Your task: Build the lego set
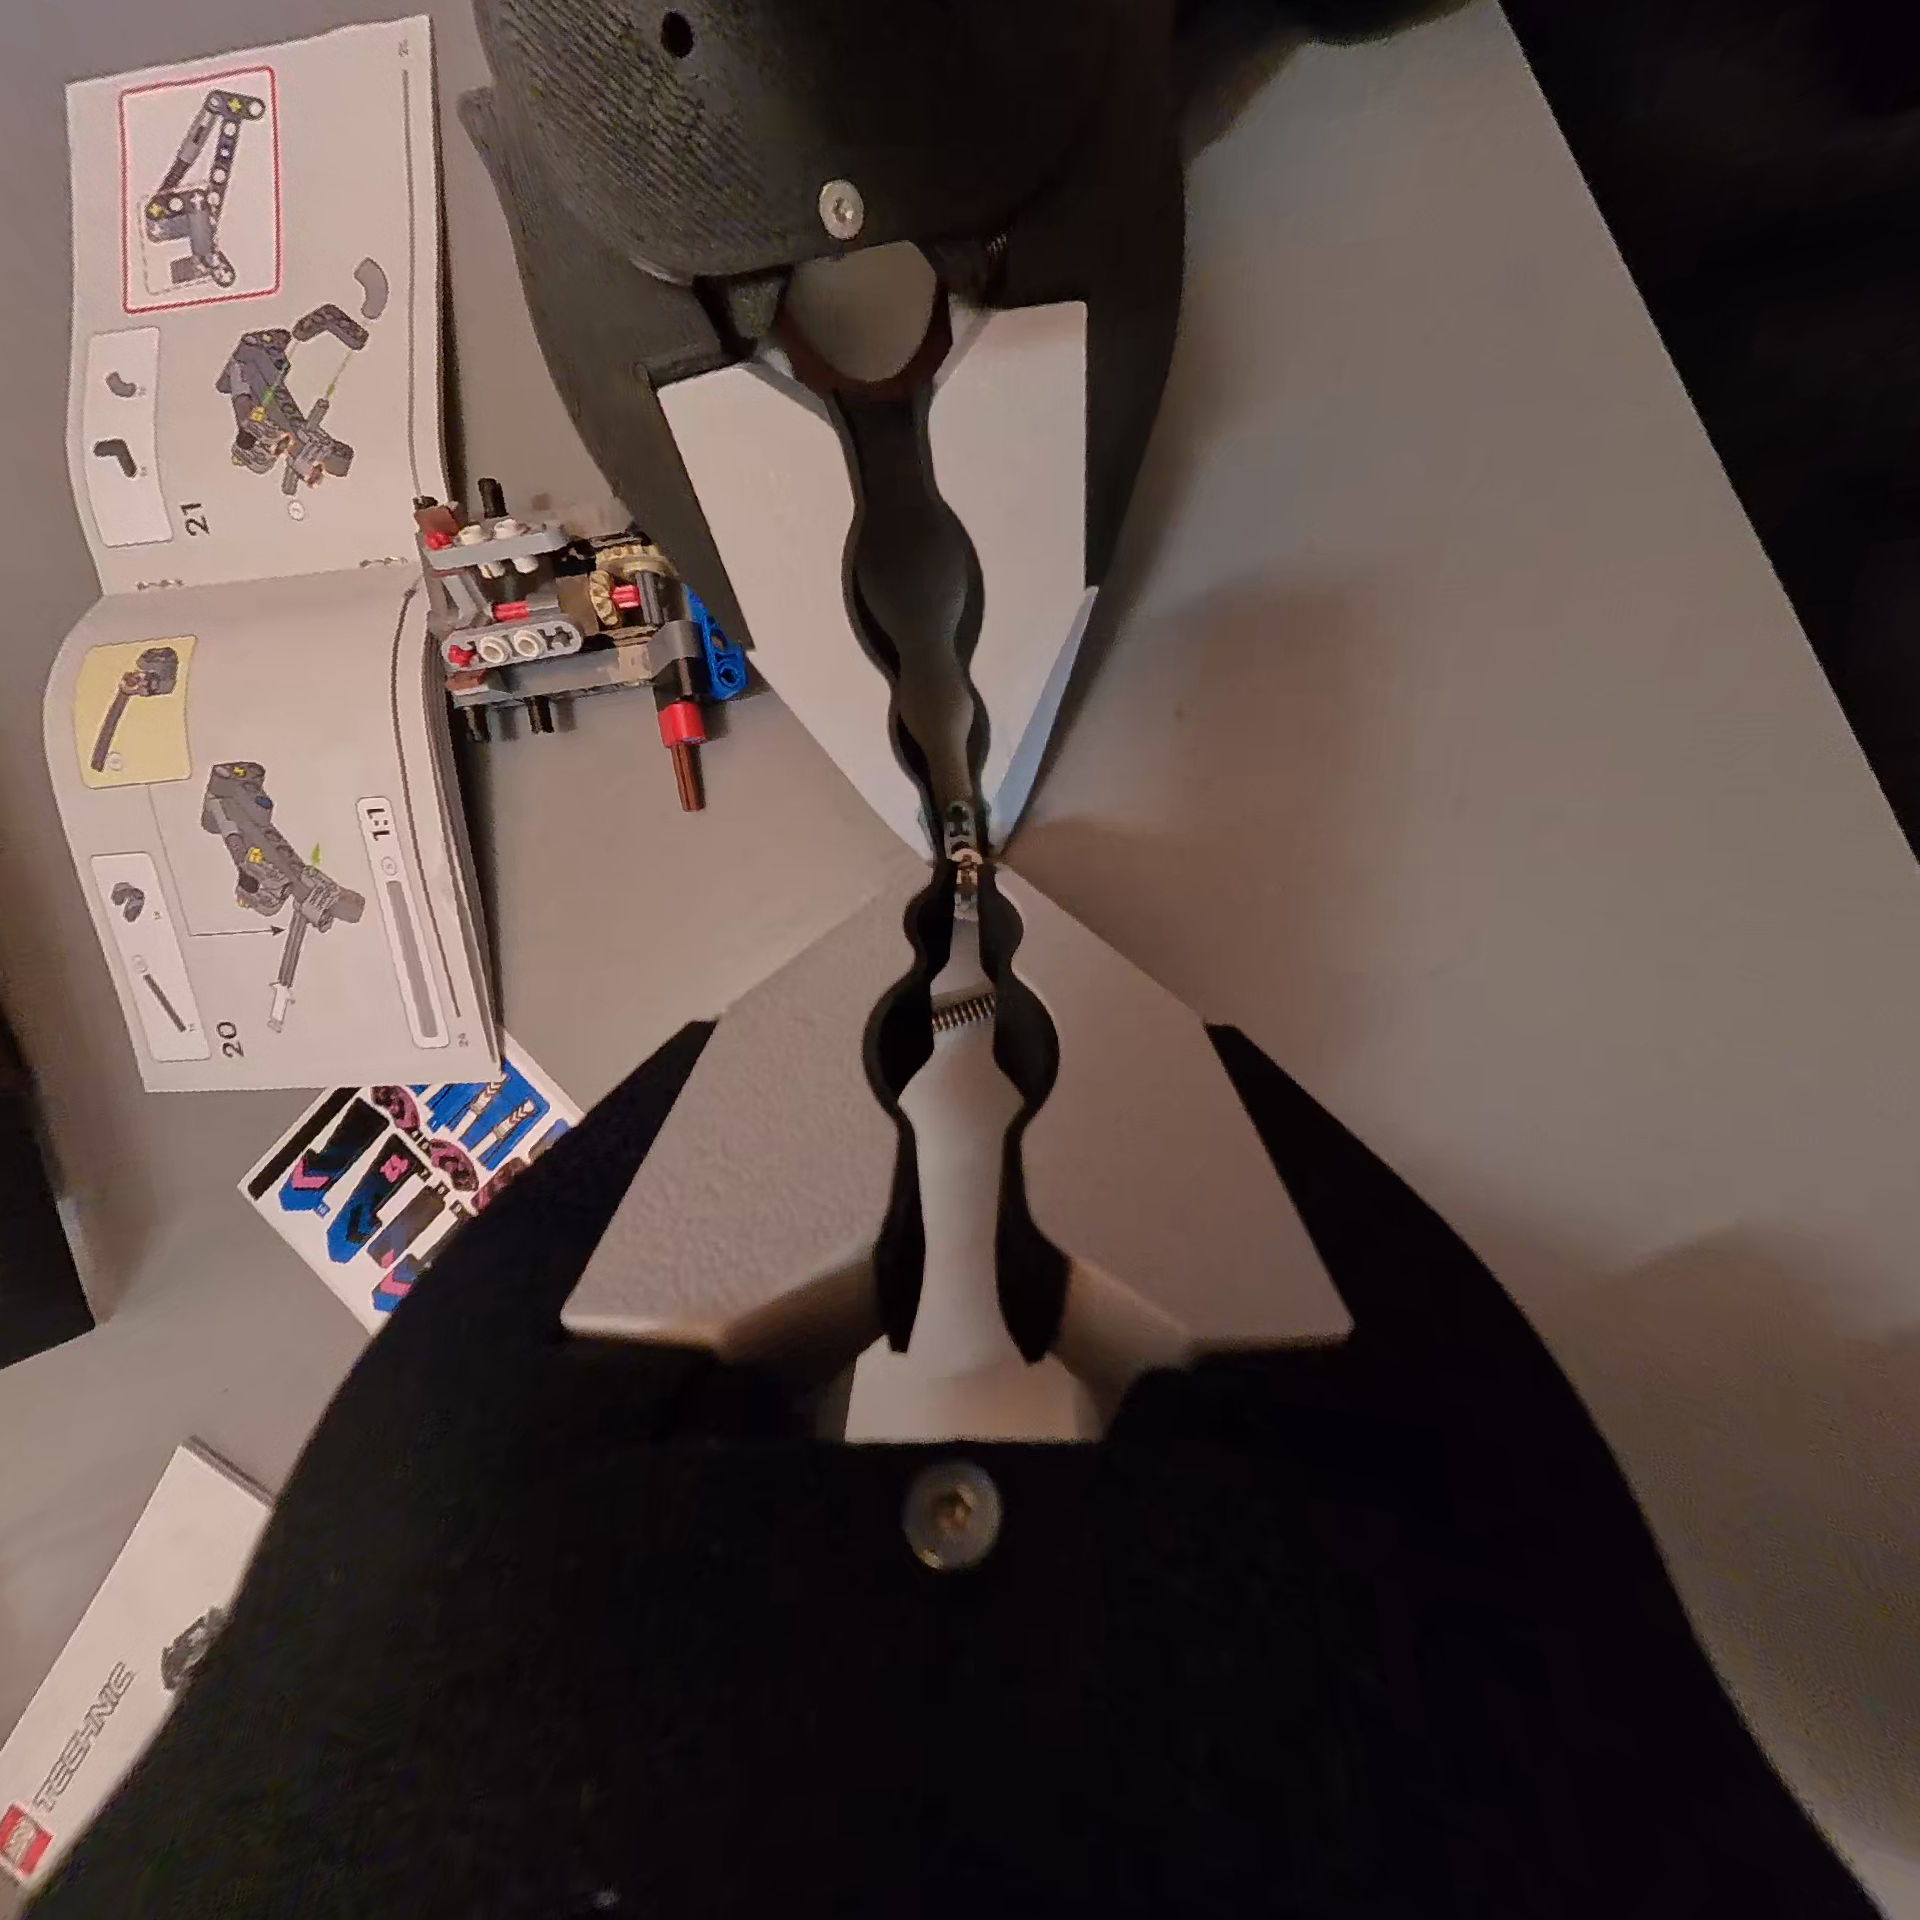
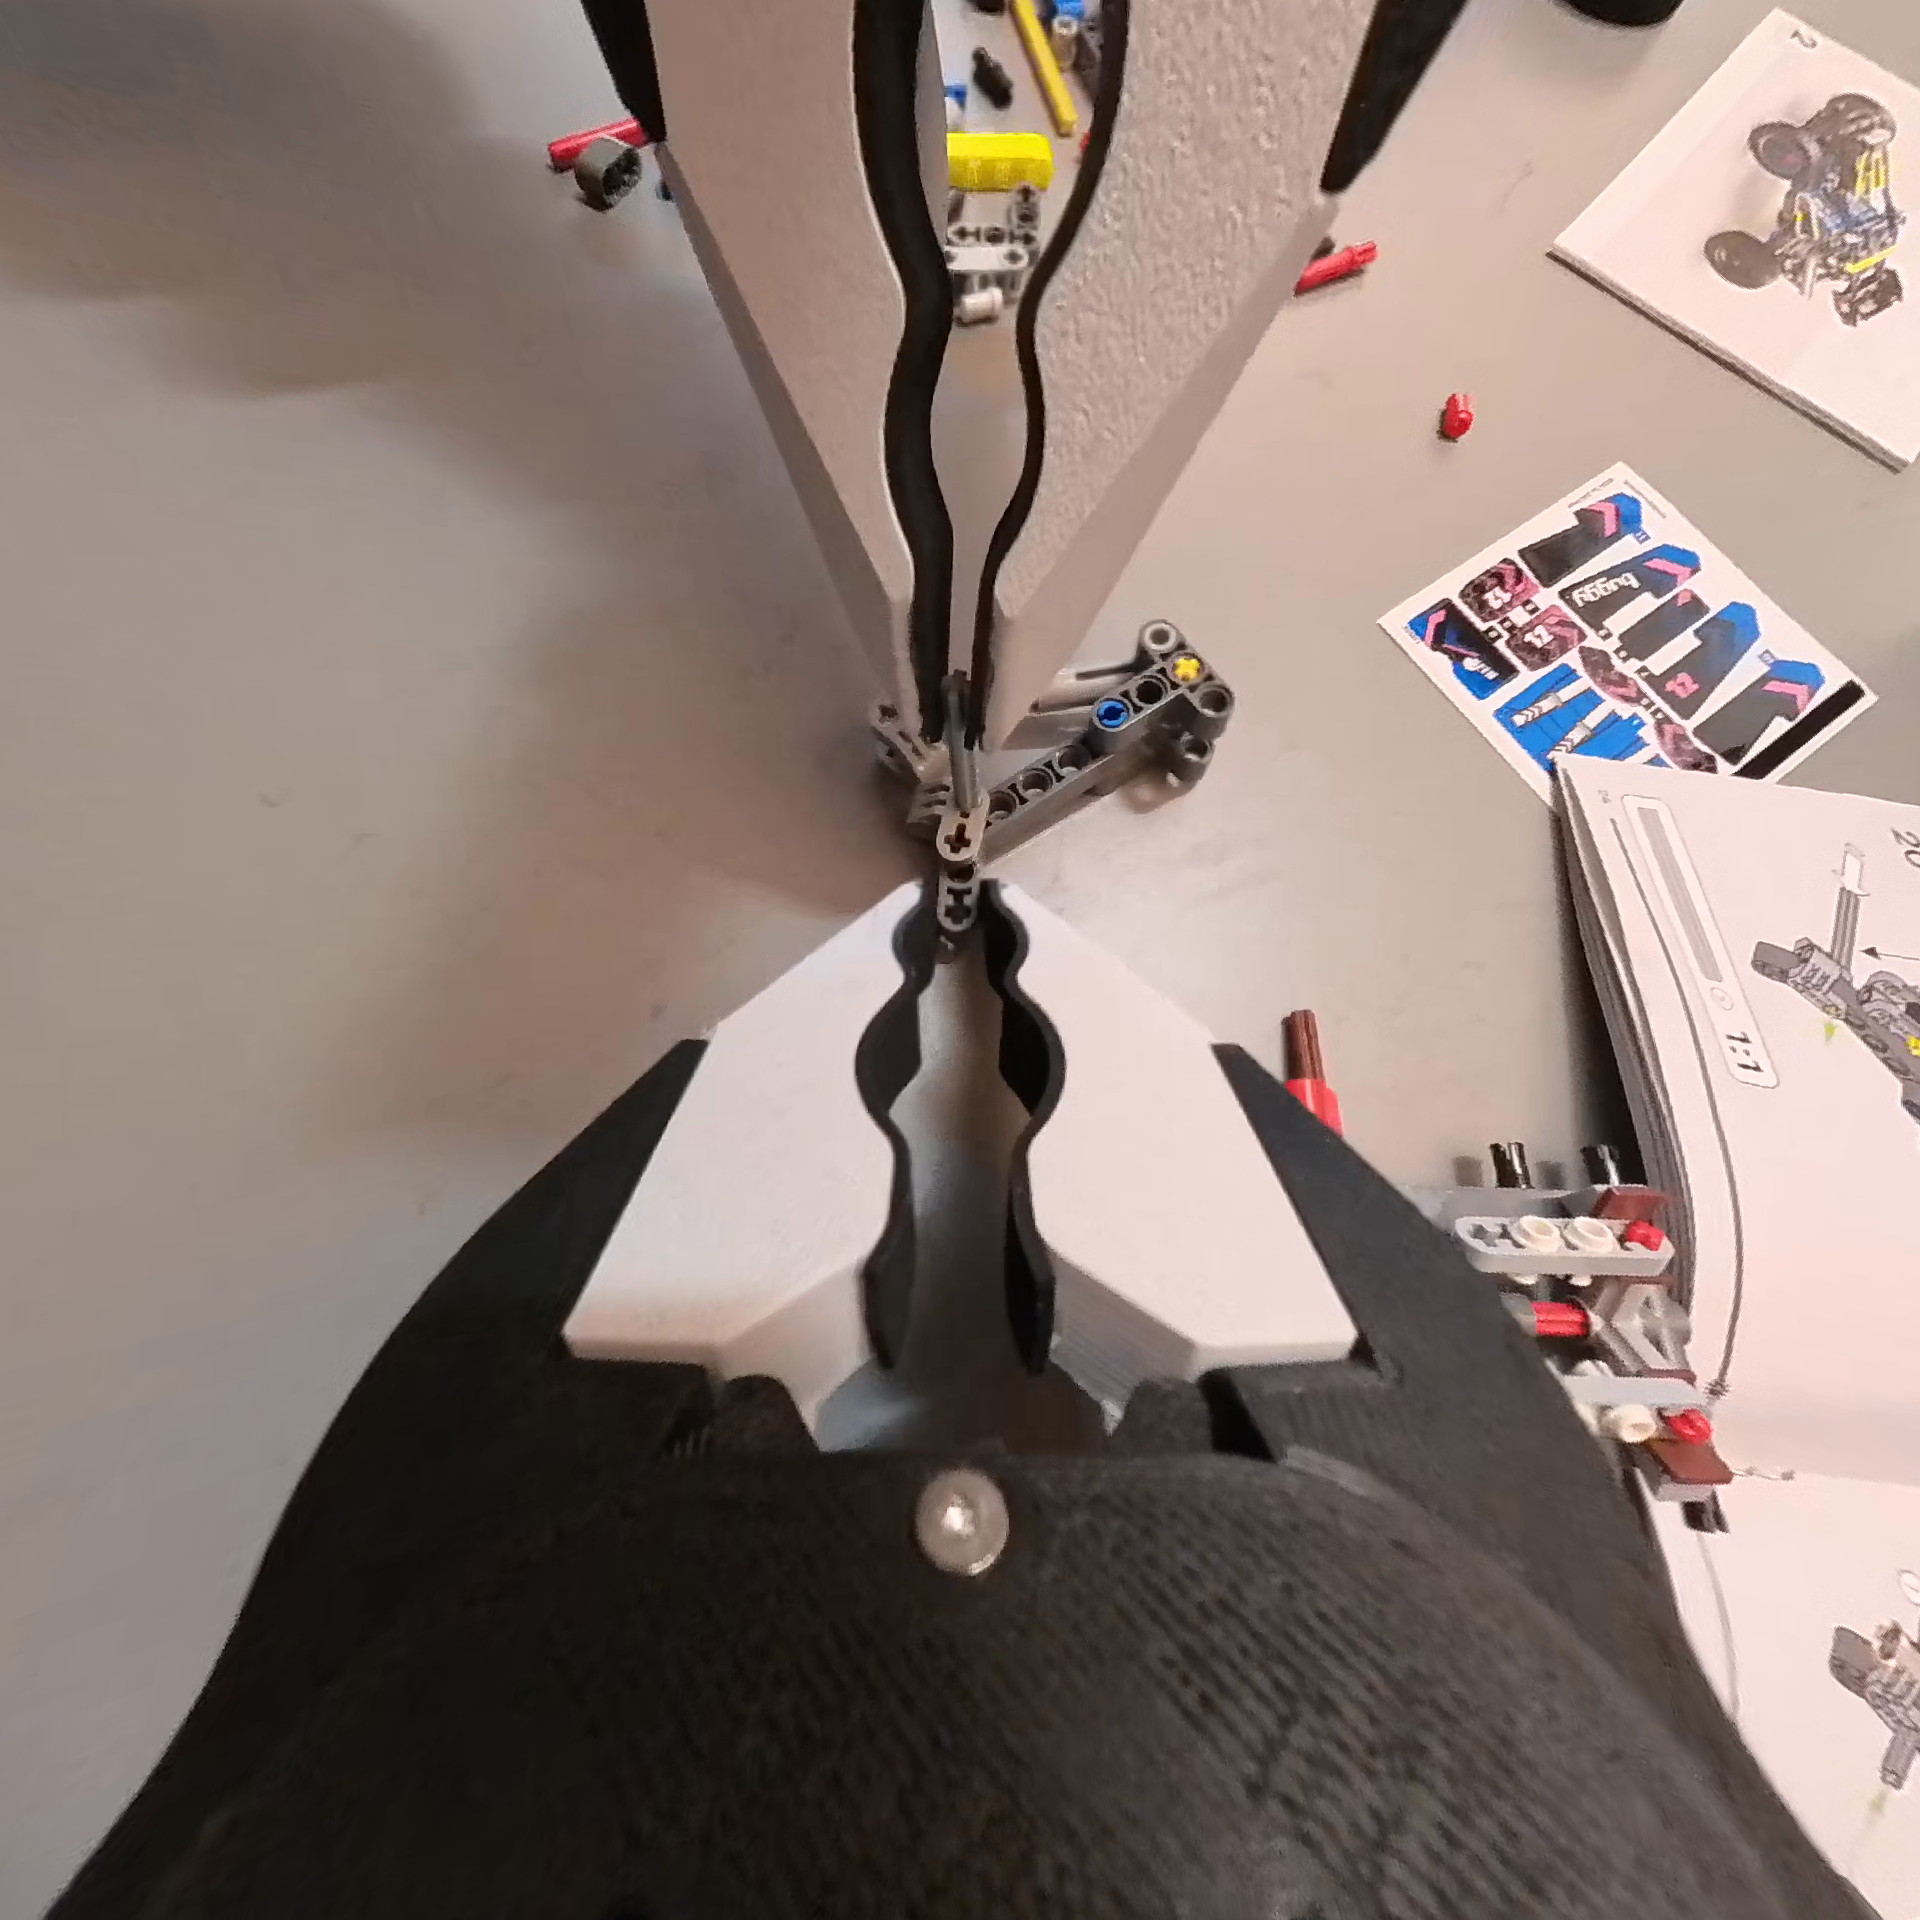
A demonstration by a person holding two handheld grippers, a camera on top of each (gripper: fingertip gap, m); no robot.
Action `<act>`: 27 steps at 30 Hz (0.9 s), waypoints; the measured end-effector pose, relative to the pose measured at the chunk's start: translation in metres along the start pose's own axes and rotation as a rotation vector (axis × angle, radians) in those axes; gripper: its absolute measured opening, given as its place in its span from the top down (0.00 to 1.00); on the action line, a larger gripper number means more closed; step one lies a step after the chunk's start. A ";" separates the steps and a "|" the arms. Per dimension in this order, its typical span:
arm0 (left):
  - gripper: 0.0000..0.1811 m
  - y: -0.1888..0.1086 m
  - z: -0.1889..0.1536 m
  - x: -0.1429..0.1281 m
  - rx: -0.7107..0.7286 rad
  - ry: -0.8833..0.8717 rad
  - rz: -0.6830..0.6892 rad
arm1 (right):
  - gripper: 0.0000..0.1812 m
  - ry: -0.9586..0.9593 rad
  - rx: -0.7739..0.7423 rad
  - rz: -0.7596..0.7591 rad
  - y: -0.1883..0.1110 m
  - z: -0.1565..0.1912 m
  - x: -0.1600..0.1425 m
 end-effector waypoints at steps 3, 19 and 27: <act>0.99 0.000 -0.001 -0.003 0.007 -0.009 -0.045 | 0.97 0.001 0.001 0.000 0.000 0.000 0.000; 0.99 -0.003 -0.009 -0.013 0.073 -0.007 -0.178 | 0.97 -0.074 -0.042 0.011 0.003 0.005 0.001; 0.86 -0.014 -0.022 -0.018 0.365 -0.262 -0.162 | 0.97 -0.103 -0.086 0.017 0.004 0.006 0.002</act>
Point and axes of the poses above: each gripper's, where its closed fingertips meet, y out along the fingers, x out of its top, z = x × y across the jaws, the point moved 7 cm from there along -y, back along the fingers, and after that the axes turned 12 degrees about x, right-handed, at the moved point
